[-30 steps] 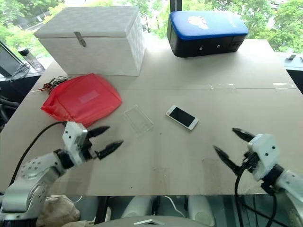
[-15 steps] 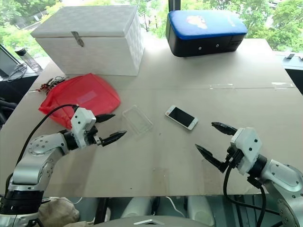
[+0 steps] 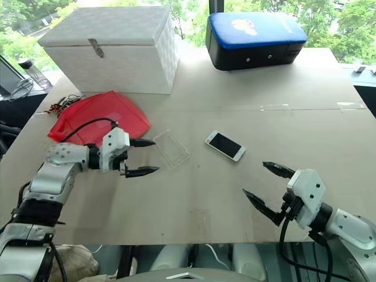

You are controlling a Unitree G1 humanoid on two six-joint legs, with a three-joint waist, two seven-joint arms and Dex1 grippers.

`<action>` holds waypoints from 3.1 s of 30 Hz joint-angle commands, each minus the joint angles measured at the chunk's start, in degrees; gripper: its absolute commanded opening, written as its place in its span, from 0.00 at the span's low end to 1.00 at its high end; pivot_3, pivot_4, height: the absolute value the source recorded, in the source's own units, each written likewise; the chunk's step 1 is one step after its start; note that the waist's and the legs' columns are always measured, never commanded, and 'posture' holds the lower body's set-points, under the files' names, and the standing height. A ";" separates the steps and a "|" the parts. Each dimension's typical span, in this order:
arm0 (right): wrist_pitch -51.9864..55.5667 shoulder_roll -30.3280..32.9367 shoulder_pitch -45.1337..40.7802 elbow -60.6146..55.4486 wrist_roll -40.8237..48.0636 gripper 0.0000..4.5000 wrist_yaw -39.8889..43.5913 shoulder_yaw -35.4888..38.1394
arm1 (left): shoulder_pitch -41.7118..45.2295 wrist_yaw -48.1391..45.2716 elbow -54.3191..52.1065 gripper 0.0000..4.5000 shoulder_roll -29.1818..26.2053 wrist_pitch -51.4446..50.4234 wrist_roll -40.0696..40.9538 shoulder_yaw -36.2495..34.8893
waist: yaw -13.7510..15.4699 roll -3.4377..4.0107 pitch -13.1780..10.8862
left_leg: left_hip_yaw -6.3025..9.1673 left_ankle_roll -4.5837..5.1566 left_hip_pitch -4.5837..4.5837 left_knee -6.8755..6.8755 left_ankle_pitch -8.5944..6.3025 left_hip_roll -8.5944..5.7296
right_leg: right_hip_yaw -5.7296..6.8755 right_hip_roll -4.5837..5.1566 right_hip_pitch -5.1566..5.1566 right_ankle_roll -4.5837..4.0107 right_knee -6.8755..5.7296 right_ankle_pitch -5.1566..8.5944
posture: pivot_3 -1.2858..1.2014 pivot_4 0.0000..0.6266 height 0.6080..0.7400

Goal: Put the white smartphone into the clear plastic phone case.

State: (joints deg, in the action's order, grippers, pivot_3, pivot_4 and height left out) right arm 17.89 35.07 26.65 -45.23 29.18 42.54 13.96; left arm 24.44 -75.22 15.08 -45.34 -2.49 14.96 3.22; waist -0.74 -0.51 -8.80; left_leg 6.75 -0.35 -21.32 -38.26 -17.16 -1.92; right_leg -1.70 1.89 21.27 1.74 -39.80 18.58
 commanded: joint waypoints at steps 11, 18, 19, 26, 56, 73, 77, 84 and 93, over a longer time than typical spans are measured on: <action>-5.89 0.98 14.41 -9.61 1.37 1.00 5.49 4.43 | 28.31 -12.90 41.79 0.82 8.10 25.63 -16.75 13.40 | -0.65 -0.10 -0.03 | 0.12 0.04 -0.21 -0.13 -0.02 -0.12 | 0.22 -0.27 0.07 0.04 -0.04 0.02 | 0.52 0.24 1.00; -5.53 0.94 15.23 -12.49 1.96 1.00 4.27 3.81 | 31.97 -17.28 48.41 0.15 8.31 26.42 -19.03 15.68 | -1.69 -0.09 0.00 | 0.19 0.18 -0.21 -0.18 -0.09 -0.14 | 0.25 -0.26 0.05 0.05 -0.10 0.02 | 0.52 0.24 1.00; -5.38 0.79 15.09 -12.69 1.83 1.00 3.89 3.34 | 31.72 -17.28 47.42 0.05 8.45 24.27 -18.06 15.75 | -1.65 -0.10 0.01 | 0.21 0.17 -0.21 -0.19 -0.09 -0.13 | 0.26 -0.25 0.05 0.05 -0.11 0.03 | 0.52 0.24 1.00; -4.77 0.46 14.46 -13.01 1.75 1.00 1.94 2.03 | 14.95 -15.49 1.83 0.01 4.27 -13.69 -3.01 14.28 | -1.77 -0.05 0.00 | 0.36 -0.02 -0.39 -0.21 0.02 -0.10 | 0.17 0.10 0.12 0.07 -0.06 0.04 | 0.52 0.24 1.00; 17.53 3.09 -17.27 -1.89 0.85 1.00 -16.94 -8.80 | 0.49 4.39 -32.32 0.98 8.61 -48.00 14.04 2.54 | -1.67 0.00 0.02 | 0.30 -0.07 -0.36 -0.22 0.05 -0.05 | -0.06 0.04 0.17 0.04 -0.11 0.03 | 0.52 0.24 1.00; 19.72 0.81 -46.67 31.94 -13.79 1.00 -8.07 -28.39 | -23.66 10.14 -40.02 0.98 4.77 -29.64 19.15 -17.11 | -0.25 0.00 0.02 | 0.26 -0.08 -0.49 -0.16 0.05 -0.10 | -0.07 0.13 0.38 0.05 -0.04 0.03 | 0.52 0.24 1.00; 19.07 0.68 -50.63 37.01 -15.24 1.00 -4.74 -29.28 | -25.53 11.78 -41.75 0.98 4.99 -29.40 20.14 -17.29 | -0.58 0.01 0.02 | 0.26 -0.08 -0.47 -0.14 0.05 -0.08 | -0.09 0.11 0.39 0.04 -0.05 0.03 | 0.52 0.24 1.00; 18.02 0.63 -56.65 44.49 -17.91 1.00 2.00 -31.88 | -26.23 13.76 -42.37 0.98 5.18 -28.99 20.63 -16.50 | -1.25 0.00 0.03 | 0.25 -0.07 -0.46 -0.15 0.05 -0.08 | -0.09 0.12 0.38 0.04 -0.06 0.02 | 0.52 0.24 1.00; 24.71 -4.28 -63.08 50.28 -20.73 1.00 4.70 -36.67 | -26.36 11.23 -42.45 0.98 5.24 -27.33 25.23 -18.34 | -2.62 -0.16 0.18 | 0.14 -0.08 -0.32 -0.12 0.05 -0.03 | -0.25 0.06 0.37 0.02 -0.13 0.01 | 0.52 0.24 1.00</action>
State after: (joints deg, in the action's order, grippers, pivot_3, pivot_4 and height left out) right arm 41.42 31.88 -36.54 2.79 9.80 47.14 -20.32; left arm -1.88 -62.18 -25.80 -39.80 -31.20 36.89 -12.99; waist -3.36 -0.67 -8.62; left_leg 6.89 -0.42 -21.62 -38.38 -17.11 -1.94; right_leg -1.95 1.95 21.62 1.76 -39.94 18.59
